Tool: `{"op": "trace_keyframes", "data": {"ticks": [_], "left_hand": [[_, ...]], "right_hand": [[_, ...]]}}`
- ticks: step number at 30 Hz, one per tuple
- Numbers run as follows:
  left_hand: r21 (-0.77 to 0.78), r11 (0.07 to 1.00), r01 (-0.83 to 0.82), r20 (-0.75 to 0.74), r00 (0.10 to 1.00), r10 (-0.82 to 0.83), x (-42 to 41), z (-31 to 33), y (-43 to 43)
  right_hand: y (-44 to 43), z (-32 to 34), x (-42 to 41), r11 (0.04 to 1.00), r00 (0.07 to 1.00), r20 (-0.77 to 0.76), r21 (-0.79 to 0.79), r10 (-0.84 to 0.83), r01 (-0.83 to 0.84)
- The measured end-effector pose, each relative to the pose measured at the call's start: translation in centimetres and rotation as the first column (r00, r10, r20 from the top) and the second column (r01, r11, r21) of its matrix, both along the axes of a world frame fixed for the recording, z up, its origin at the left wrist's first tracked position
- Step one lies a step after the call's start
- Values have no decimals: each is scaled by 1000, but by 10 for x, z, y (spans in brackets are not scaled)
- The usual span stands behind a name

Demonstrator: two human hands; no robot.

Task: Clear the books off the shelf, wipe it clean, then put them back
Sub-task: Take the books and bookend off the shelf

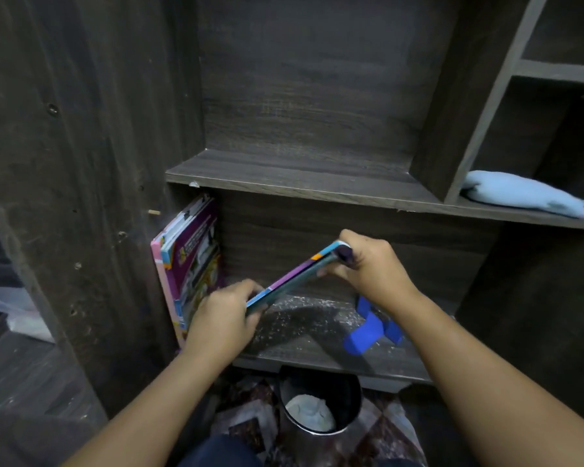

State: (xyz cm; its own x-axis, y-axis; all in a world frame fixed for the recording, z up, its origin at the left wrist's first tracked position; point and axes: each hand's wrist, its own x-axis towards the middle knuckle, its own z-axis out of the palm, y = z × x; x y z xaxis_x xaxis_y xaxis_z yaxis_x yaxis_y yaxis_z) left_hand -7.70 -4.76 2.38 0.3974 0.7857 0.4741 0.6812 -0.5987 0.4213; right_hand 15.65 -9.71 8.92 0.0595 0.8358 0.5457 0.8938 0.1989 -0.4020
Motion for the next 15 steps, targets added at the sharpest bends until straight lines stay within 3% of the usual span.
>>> {"op": "trace_keyframes", "data": {"ticks": [3,6,8,11,15], "left_hand": [[22,997,78,-84,994,-76,23,11,-7],[4,992,129,-233,965,-124,53,26,-21],[-22,986,168,-323,932,-166,75,36,-34],[-37,962,271,-449,855,-258,108,44,-57],[-53,906,420,-530,757,-382,157,52,-98]], "right_hand": [[-30,3,25,988,989,-120,-137,-85,68],[-66,6,46,982,980,-137,-142,-145,125],[-93,8,54,977,979,69,-77,-191,197],[-124,3,63,966,827,500,95,-256,241],[-165,-7,68,874,696,675,-159,-244,460]]}}
